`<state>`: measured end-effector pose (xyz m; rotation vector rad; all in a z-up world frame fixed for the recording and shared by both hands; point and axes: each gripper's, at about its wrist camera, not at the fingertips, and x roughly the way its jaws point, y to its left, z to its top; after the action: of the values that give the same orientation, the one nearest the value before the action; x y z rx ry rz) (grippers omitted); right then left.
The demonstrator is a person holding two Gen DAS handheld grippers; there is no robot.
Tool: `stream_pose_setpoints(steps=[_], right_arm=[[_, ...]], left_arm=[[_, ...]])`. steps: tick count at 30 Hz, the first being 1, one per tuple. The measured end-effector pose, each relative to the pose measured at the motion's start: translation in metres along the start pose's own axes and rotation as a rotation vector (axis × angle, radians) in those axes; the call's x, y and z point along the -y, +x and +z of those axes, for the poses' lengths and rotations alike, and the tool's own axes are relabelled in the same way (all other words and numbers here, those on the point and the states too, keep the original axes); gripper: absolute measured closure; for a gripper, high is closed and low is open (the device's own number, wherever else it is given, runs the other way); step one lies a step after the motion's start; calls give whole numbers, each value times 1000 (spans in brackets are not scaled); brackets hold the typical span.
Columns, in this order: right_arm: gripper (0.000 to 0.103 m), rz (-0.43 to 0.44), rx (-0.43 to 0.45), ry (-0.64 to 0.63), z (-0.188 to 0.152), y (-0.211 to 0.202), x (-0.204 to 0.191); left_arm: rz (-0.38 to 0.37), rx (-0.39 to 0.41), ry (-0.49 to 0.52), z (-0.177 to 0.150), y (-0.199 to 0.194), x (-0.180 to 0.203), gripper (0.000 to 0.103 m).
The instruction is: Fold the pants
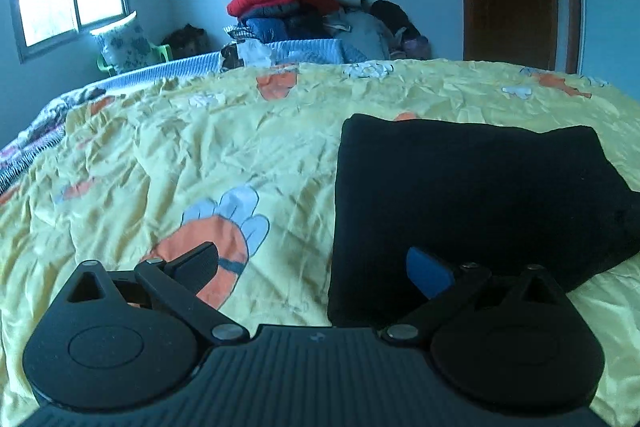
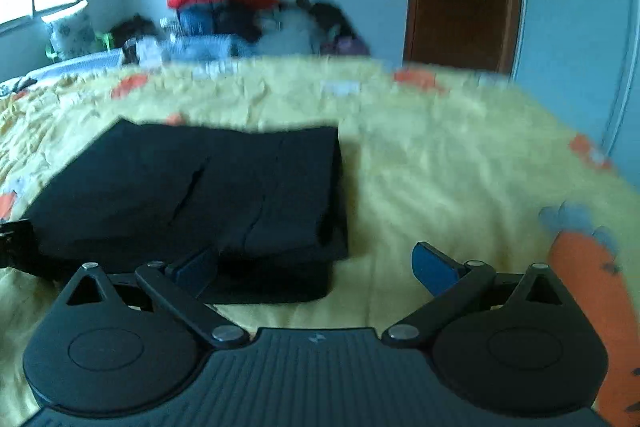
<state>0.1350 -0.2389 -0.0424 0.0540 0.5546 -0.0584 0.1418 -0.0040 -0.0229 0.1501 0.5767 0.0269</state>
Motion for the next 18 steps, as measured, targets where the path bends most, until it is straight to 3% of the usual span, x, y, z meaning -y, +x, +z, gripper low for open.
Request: stream_pose_setpoints(steps=[5, 7, 9, 10, 15, 18], right_arm=[[0, 286, 71, 104, 2, -2, 20], [2, 285, 54, 116, 2, 3, 29], [29, 256, 11, 129, 2, 9, 36], [48, 263, -5, 142, 2, 13, 39], [55, 262, -48, 119, 1, 25, 42], [62, 219, -68, 47, -6, 23, 34]], left_arm=[[-3, 47, -2, 9, -7, 0, 1], [-8, 51, -11, 13, -8, -1, 1], [-20, 45, -20, 16, -6, -1, 1], [-28, 40, -22, 17, -4, 0, 1], [-34, 14, -23, 15, 8, 8, 1], [-38, -14, -10, 11, 14, 12, 1]])
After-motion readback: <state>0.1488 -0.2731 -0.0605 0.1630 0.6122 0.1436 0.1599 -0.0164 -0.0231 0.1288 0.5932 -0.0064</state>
